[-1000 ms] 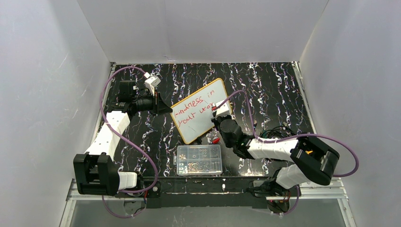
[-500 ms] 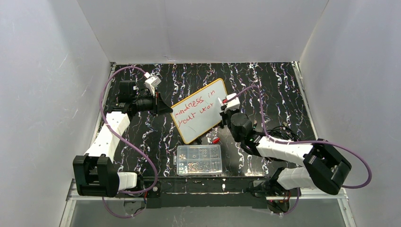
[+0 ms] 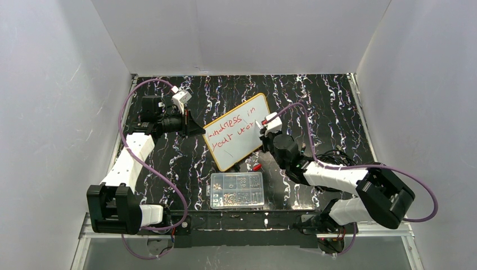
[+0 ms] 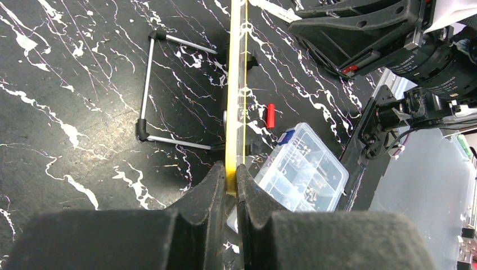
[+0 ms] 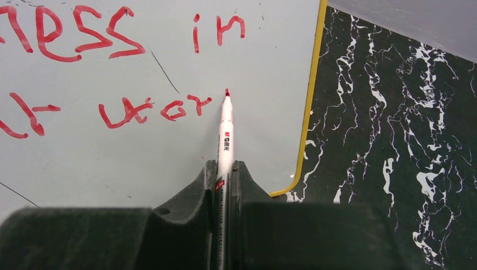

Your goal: Write a sentence on the whiteboard

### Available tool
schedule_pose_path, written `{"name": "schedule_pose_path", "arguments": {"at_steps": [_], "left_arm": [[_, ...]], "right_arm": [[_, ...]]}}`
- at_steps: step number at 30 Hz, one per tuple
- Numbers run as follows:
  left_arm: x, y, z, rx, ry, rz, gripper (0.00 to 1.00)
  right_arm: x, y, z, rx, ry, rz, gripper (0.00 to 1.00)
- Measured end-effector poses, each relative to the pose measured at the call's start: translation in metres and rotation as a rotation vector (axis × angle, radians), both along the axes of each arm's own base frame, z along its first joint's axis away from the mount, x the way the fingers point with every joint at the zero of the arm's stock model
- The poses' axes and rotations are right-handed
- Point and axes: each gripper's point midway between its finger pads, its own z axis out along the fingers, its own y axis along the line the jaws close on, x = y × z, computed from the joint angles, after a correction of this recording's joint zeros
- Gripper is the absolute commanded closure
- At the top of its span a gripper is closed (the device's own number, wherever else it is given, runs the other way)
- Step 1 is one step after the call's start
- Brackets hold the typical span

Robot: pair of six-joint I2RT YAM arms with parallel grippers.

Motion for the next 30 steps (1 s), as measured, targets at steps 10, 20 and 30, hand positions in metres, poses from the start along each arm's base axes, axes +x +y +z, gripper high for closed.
{"name": "schedule_pose_path", "arguments": {"at_steps": [10,20,30], "left_arm": [[-0.001,0.000,-0.001,0.002,0.007,0.002,1.00],[-0.001,0.000,-0.001,0.002,0.007,0.002,1.00],[-0.001,0.000,-0.001,0.002,0.007,0.002,1.00]], "right_arm": [[0.000,0.002,-0.004,-0.011,0.006,0.010,0.99],[-0.003,0.003,-0.004,-0.012,0.007,0.028,0.99],[-0.015,0.002,-0.018,-0.052,0.038,0.030,0.99]]}}
